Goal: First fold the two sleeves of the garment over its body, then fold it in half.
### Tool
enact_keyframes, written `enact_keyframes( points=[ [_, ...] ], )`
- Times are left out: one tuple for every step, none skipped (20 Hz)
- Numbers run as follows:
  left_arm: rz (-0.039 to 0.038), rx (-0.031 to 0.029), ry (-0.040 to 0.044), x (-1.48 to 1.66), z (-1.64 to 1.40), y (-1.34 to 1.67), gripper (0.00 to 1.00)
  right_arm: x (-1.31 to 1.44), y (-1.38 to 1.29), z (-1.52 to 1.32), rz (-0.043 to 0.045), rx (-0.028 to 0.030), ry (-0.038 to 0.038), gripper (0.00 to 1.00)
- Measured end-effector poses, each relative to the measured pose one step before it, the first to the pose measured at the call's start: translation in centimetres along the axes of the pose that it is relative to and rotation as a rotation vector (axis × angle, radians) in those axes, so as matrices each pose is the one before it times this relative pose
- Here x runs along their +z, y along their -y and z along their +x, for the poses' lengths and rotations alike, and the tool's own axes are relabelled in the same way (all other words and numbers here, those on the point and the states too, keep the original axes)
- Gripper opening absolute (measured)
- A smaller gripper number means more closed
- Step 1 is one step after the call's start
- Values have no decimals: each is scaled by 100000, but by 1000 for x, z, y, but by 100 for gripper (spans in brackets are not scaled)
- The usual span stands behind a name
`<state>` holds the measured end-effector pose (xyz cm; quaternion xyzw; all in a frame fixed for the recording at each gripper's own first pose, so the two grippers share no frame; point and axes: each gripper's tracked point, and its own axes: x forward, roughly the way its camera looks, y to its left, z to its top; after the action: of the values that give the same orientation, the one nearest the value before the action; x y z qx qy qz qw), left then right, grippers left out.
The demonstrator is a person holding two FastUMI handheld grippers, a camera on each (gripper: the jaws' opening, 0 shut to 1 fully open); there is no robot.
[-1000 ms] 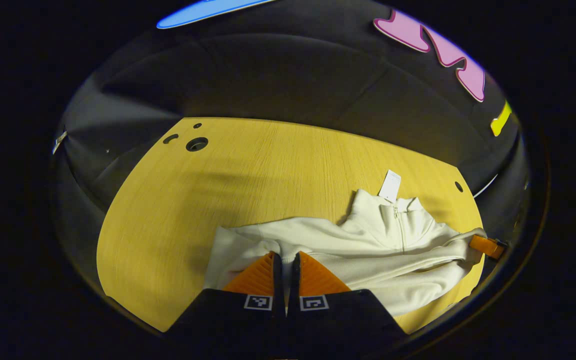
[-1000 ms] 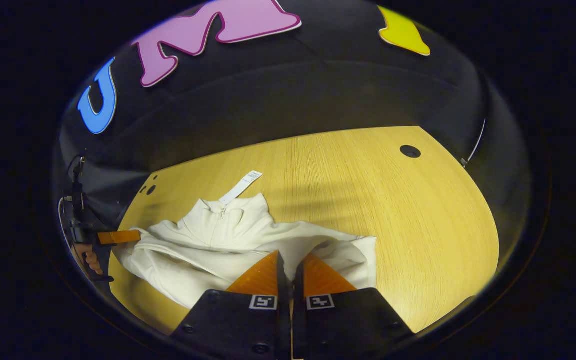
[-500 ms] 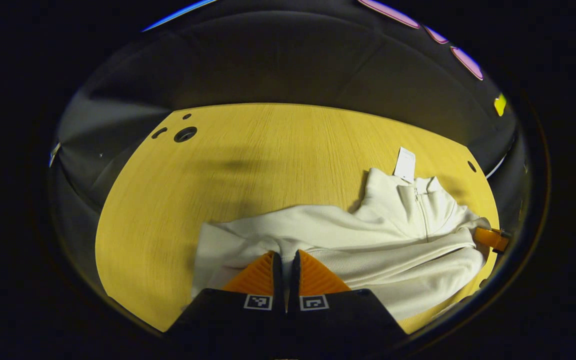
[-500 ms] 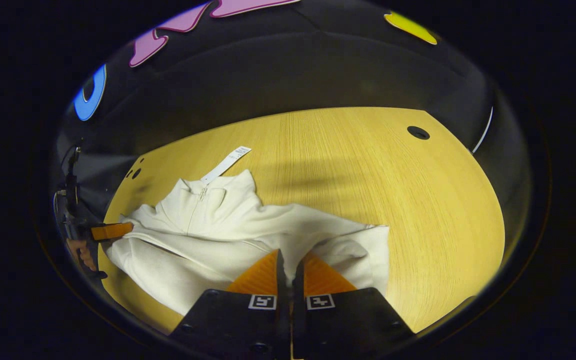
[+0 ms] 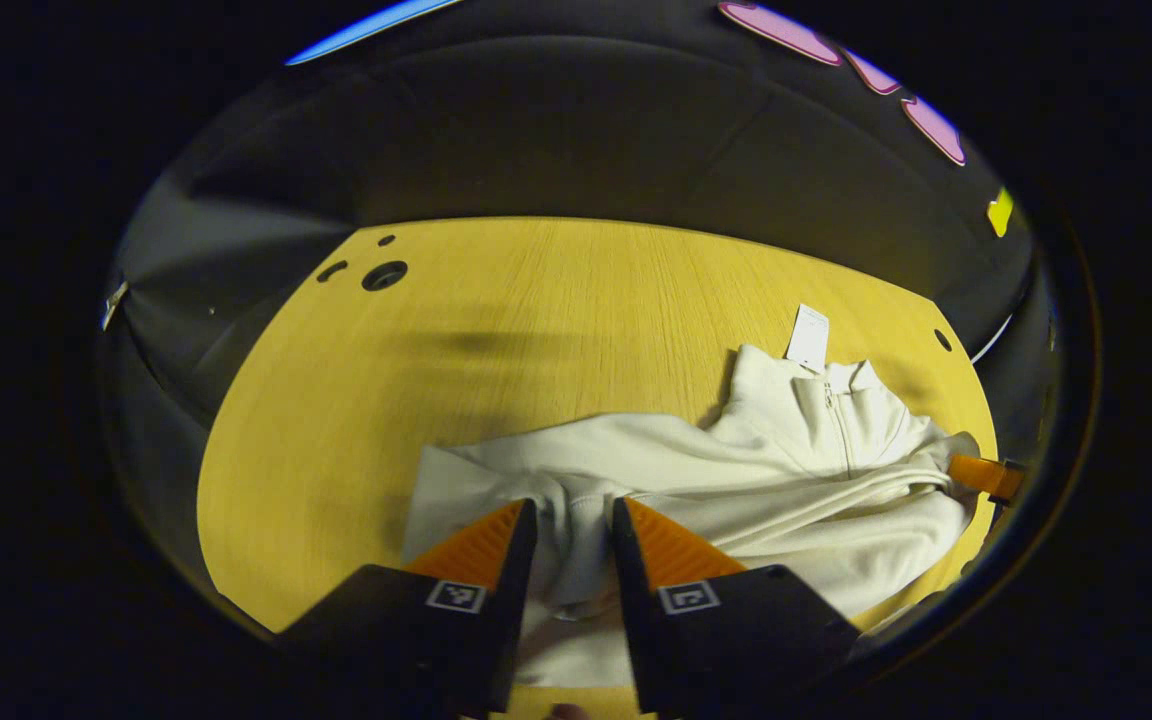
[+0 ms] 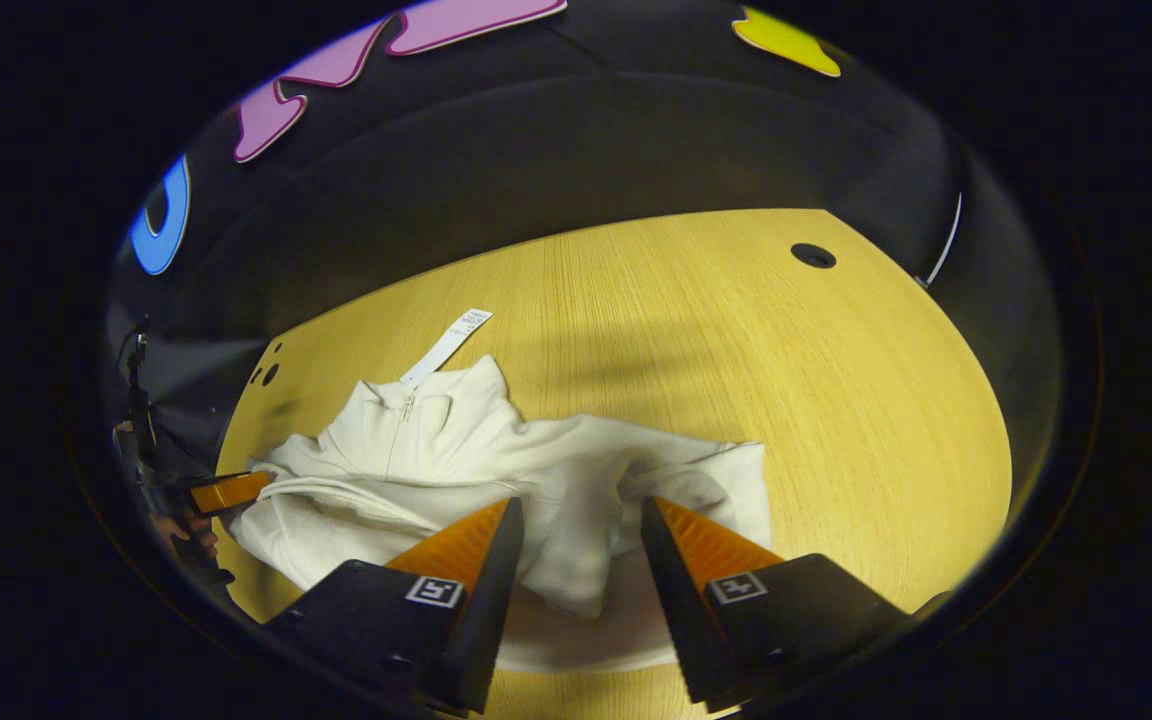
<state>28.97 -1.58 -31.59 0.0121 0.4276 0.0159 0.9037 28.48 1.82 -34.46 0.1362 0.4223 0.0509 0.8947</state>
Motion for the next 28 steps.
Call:
enact_keyframes(
  points=[
    [961,-106,1584,263,-546,59,60,413,44,-702,157,76,1812,79],
    [420,178,1892,226,-685,-97,66,419,-110,-670,707,527,1949,82],
    [-541,-113,2173,351,-726,59,72,528,-47,-893,1041,395,2036,75],
    [-899,-386,2427,274,-852,87,73,630,-84,-1158,948,647,2063,88],
    [-1023,-154,2531,305,-1028,32,76,624,-121,-1159,727,601,2344,88],
    [-894,-670,2521,321,-1133,-17,77,640,-158,-1268,543,753,2694,88],
    [-682,-620,2600,307,-1249,67,78,667,-102,-1388,-54,60,3180,80],
    [-405,-581,2617,212,-1235,-69,78,773,9,-1421,-601,-315,3669,88],
    [-372,-623,2212,232,-1520,-31,78,529,-201,-1525,-1036,188,3038,88],
    [-368,-961,1910,-28,-1518,136,78,420,-176,-1444,-1128,255,2625,88],
    [-170,-940,1970,141,-1672,195,78,197,-450,-1345,-1224,915,2041,88],
    [39,-931,1913,82,-1448,82,78,-185,-497,-1264,-1546,969,1158,88],
    [353,-883,1538,-18,-1396,162,78,-514,-513,-1122,-1766,1290,307,88],
    [593,-311,1552,65,-1272,137,78,-455,-472,-1085,-1695,906,27,88],
    [617,-622,2048,107,-1647,170,78,-288,-669,-1194,-1217,940,722,88],
    [208,-618,1567,133,-1094,251,78,-136,-701,-778,-763,1126,613,88],
    [-327,-987,1327,-74,-1247,309,78,-441,-868,-711,-714,1512,97,88],
    [-900,-1170,417,-227,-1316,568,78,-529,-831,-608,-780,1592,-705,88],
    [-1309,-662,-464,-603,-932,223,78,-432,-855,-417,-316,2067,-771,88],
    [-1103,-619,-884,-779,-954,367,78,-140,-644,-228,465,1153,-88,88],
    [-852,40,-1003,-732,-713,126,78,-256,-670,-240,1146,1300,-68,88],
    [-749,297,-1174,-789,-585,22,78,-471,-668,-210,1399,1281,-929,88],
    [-1109,897,-1011,-709,-388,-65,78,-696,-404,-13,1083,968,-1967,88],
    [-1335,400,-1435,-571,-198,134,78,-945,-459,-102,572,1257,-2696,88],
    [-1093,407,-515,-680,-425,-59,78,-855,-274,88,-195,1018,-3037,88],
    [-1006,224,-442,-537,-396,-68,78,-952,-92,63,-636,604,-2841,88],
    [-810,-137,-951,-715,-253,-161,78,-813,-80,122,-841,232,-2828,88],
    [-652,294,-1041,-548,-252,-214,78,-817,-211,101,-949,71,-2282,88]
  ],
)
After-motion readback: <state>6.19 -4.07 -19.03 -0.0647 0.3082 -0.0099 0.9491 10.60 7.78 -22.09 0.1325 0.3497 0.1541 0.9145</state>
